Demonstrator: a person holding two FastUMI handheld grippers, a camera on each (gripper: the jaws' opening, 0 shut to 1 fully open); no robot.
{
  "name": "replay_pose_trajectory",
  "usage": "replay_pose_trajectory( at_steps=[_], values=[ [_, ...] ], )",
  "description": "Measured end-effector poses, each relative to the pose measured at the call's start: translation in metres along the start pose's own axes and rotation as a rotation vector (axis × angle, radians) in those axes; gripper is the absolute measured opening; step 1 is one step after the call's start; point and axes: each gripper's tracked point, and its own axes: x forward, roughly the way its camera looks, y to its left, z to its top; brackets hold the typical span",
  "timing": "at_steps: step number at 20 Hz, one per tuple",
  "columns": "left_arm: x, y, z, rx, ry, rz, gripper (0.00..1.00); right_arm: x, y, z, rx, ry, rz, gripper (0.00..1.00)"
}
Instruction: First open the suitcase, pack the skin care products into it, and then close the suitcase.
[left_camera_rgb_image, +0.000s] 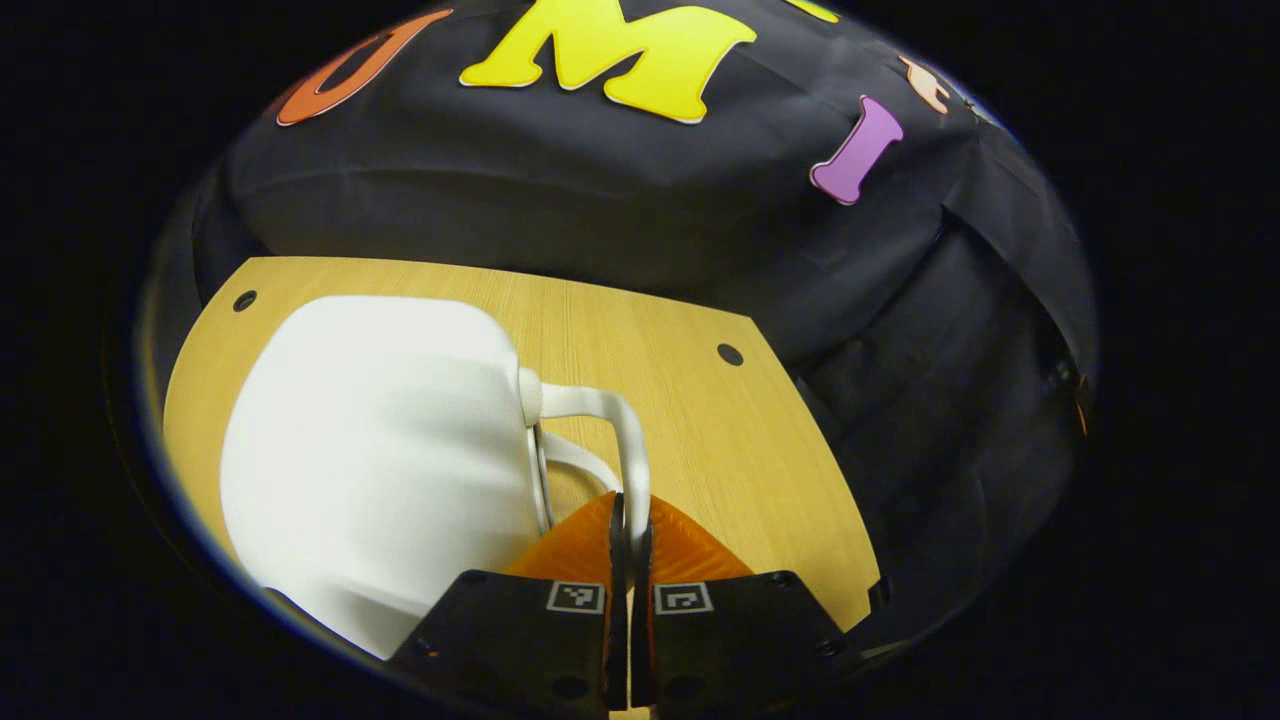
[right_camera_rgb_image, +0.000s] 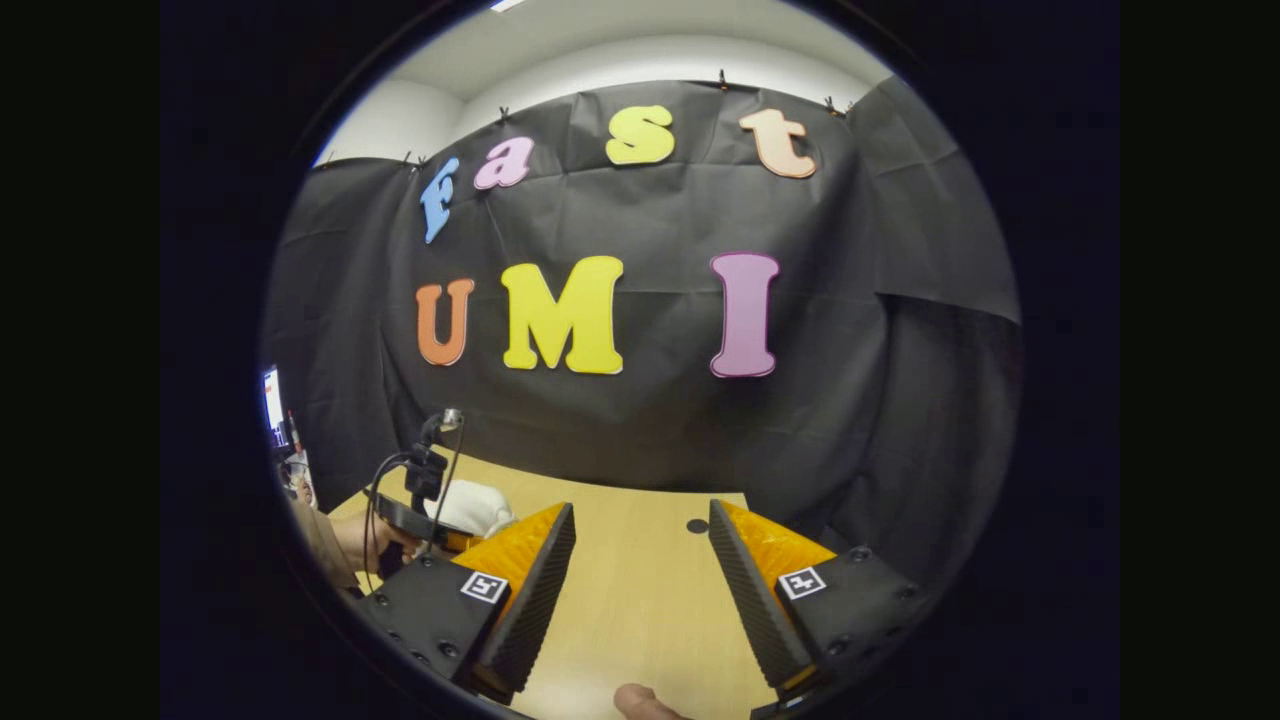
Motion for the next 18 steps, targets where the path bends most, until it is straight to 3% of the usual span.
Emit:
replay_pose_trajectory(
  at_steps=[7, 10, 12, 13, 14, 15, 16, 17, 18],
  values=[
    [0.027, 0.005, -0.032, 0.152, 0.113, 0.163, 0.07, 0.006, -0.015, -0.018, 0.045, 0.049, -0.046, 0.80],
    [0.029, 0.006, -0.034, 0.198, 0.135, 0.214, 0.13, 0.007, -0.015, -0.022, 0.044, 0.061, -0.051, 0.77],
    [0.029, -0.001, -0.032, 0.194, 0.125, 0.205, 0.16, 0.006, -0.014, -0.021, 0.044, 0.056, -0.052, 0.79],
    [0.028, -0.008, -0.032, 0.171, 0.117, 0.182, 0.22, 0.009, -0.014, -0.022, 0.044, 0.055, -0.054, 0.79],
    [0.026, -0.016, -0.031, 0.142, 0.102, 0.162, 0.41, 0.010, -0.013, -0.021, 0.043, 0.051, -0.060, 0.80],
    [0.021, -0.023, -0.028, 0.118, 0.085, 0.154, 0.47, 0.011, -0.014, -0.017, 0.039, 0.044, -0.070, 0.79],
    [0.015, -0.029, -0.022, 0.106, 0.062, 0.157, 0.70, 0.011, -0.012, -0.014, 0.037, 0.038, -0.075, 0.79],
    [0.005, -0.034, -0.014, 0.108, 0.038, 0.165, 0.61, 0.012, -0.009, -0.011, 0.032, 0.031, -0.082, 0.80],
    [-0.005, -0.039, -0.003, 0.122, 0.005, 0.169, 0.66, 0.014, -0.007, -0.008, 0.025, 0.024, -0.091, 0.80]
  ],
)
